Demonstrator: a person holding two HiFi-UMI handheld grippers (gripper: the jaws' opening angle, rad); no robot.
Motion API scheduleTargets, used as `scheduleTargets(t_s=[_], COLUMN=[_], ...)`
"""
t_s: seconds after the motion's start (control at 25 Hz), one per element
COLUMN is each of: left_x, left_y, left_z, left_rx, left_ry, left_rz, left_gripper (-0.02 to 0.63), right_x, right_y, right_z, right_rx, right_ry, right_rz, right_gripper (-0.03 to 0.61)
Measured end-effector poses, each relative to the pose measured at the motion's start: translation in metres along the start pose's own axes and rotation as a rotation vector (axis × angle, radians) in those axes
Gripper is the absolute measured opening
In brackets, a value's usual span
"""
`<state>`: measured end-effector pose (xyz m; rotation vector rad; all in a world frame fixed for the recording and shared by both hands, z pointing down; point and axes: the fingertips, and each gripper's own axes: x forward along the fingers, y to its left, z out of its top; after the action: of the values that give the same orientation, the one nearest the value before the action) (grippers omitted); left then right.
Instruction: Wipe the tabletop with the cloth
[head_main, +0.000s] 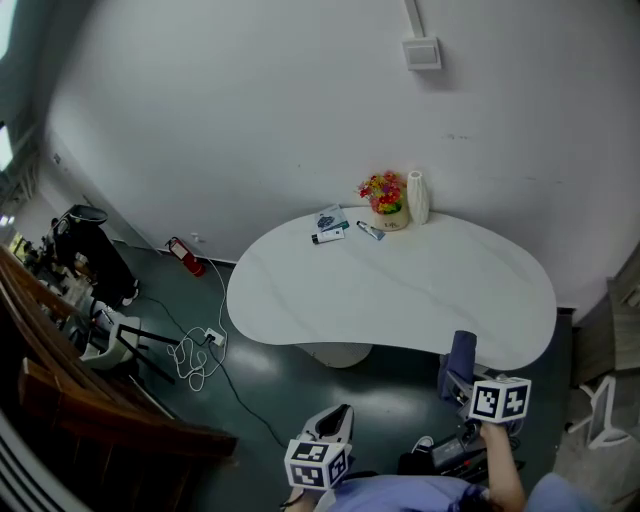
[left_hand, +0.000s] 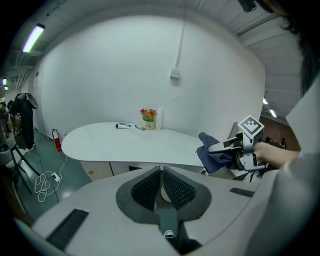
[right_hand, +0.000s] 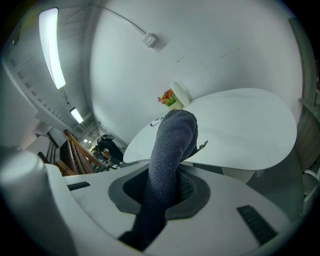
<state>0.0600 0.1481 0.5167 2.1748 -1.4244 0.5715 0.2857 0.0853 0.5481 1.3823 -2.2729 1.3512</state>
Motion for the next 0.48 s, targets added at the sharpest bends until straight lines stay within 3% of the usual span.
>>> scheduleTargets(t_s=[0.24, 0.48], left_x=[-0.049, -0.109], left_y=[0.023, 0.046], left_z=[-0.036, -0.077], left_rx=[-0.035, -0.098], left_ry=[-0.002, -0.022], left_rz=[0.049, 0.09], left_gripper=[0.023, 0.023], right_x=[0.006, 0.0], right_y=[0.046, 0.11], right_z=[-0.038, -0.104], right_rx=[-0.059, -0.098], right_ry=[0.041, 0.123], right_rz=[0.034, 0.11], right_gripper=[0.069, 0.069])
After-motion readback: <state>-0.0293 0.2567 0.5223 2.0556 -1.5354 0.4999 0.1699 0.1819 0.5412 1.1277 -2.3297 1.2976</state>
